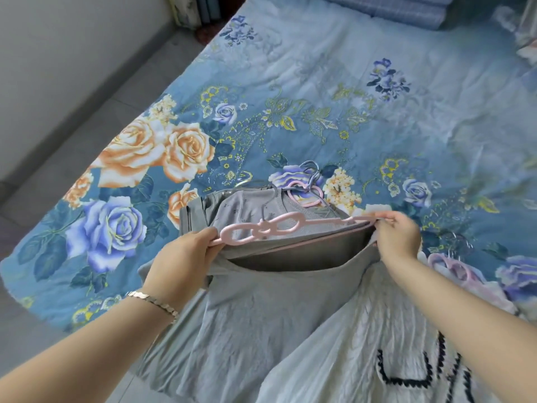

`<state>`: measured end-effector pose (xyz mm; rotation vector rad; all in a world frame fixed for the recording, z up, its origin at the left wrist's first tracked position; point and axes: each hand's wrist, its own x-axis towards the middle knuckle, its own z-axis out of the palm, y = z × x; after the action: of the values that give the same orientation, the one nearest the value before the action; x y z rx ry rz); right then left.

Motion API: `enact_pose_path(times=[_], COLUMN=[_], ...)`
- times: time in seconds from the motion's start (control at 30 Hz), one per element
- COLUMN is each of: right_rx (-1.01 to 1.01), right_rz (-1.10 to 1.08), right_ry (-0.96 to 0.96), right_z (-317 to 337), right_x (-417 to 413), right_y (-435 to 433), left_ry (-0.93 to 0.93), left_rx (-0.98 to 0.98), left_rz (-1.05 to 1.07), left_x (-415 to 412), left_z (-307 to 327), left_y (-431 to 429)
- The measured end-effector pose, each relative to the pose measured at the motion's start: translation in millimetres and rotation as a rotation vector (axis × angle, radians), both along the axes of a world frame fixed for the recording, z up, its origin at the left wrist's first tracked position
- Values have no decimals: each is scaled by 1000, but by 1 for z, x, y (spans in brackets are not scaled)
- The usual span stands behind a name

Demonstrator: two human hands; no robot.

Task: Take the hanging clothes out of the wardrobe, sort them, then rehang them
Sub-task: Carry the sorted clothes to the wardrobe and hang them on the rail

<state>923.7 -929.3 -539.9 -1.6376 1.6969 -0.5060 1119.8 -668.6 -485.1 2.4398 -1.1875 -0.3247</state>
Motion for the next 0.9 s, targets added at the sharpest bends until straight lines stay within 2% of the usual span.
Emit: enact_pose_path(times=[0.1,0.2,0.23,0.3,0.4,0.5,0.53,0.6,0.67,0.77,0.8,0.9], right_rx=[-62,-170,-187,-242,-361,-380,-375,-524,-623,-454,-495,-811], right_rz=[68,197,267,439,732,1051,1081,1009,1099,1311,1310,1224], right_ry=[-123,-158,-151,-94,55,79,76,53,122,207,196,81], right_z=[55,123,145,192,245,287,300,316,330,336,337,340], right_x=[14,34,39,44,39,28,25,25,32,51,56,57], right_y=[15,34,43,69,109,136,136,126,120,130,138,157], left_ry=[-25,-252,-257,-165,-243,-308,-325,-337,-349,-381,-370,-328], left_rx=[-24,-87,-107,-126,-191,-221,-218,-237,-245,-267,-278,-264], left_rz=[-6,-17,18,42,59,97,97,109,81,21,21,28], left_x=[9,13,12,10,11,12,14,17,19,22,24,29], left_z=[40,93,109,137,171,203,213,231,246,262,267,278], left_y=[13,26,31,44,68,91,98,110,118,125,126,126])
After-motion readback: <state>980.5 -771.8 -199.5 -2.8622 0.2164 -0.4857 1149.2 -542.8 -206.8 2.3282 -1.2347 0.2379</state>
